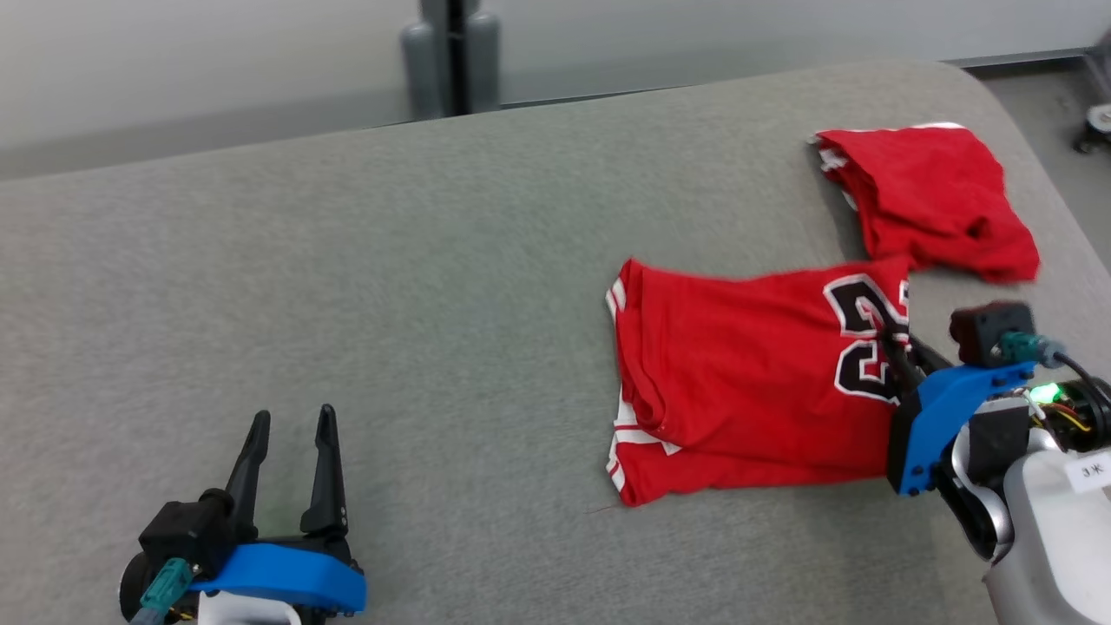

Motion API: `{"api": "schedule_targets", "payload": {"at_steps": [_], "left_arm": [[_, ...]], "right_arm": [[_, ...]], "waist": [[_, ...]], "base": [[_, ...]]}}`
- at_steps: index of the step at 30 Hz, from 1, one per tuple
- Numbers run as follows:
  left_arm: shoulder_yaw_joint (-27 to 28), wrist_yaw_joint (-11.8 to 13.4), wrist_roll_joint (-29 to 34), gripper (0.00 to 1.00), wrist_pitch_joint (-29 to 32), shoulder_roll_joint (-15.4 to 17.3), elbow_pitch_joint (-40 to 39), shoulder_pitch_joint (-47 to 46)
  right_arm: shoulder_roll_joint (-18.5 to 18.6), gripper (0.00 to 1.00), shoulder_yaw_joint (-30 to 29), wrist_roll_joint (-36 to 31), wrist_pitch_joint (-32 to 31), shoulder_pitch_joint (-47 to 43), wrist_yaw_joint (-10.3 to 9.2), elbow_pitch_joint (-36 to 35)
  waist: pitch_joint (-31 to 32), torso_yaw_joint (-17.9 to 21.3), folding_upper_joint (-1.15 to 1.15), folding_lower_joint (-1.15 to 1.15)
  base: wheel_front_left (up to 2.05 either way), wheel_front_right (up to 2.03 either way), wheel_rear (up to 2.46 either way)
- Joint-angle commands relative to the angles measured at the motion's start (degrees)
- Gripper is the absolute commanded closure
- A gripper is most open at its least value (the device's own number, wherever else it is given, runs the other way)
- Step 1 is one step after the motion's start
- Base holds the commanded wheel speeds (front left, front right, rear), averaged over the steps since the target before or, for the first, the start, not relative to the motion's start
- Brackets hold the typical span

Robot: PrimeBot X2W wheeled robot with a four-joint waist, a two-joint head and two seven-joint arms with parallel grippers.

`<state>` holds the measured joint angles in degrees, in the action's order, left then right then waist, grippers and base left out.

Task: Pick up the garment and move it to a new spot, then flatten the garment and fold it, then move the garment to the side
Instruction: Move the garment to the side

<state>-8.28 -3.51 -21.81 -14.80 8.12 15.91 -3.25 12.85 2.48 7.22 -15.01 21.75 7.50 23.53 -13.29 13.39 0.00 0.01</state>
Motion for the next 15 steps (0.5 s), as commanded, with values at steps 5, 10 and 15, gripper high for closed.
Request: {"api": "schedule_targets", "payload": {"at_steps": [5, 10, 15], "left_arm": [[-0.2, 0.4, 1.0, 0.0, 1.6, 1.9, -2.3, -2.8], [-1.2, 0.3, 1.5, 0.0, 2.8, 2.1, -3.4, -4.1], [-1.8, 0.1, 1.3, 0.0, 2.8, 2.2, -2.8, -4.6]], "right_arm": [[-1.0, 1.0, -0.9, 0.4, 1.5, 1.5, -0.01, -2.8], [-2.1, 1.0, -1.4, 0.3, 2.9, 1.3, -0.02, -3.4], [-1.6, 1.0, -1.2, -0.2, 3.0, 2.6, -0.01, -4.8]], "waist": [[-3.1, 7.2, 0.0, -0.01], [-4.9, 9.0, 0.0, -0.01], [-4.8, 7.4, 0.0, -0.01]], "base": [[0.0, 0.0, 0.0], [0.0, 0.0, 0.0], [0.0, 0.0, 0.0]]}}
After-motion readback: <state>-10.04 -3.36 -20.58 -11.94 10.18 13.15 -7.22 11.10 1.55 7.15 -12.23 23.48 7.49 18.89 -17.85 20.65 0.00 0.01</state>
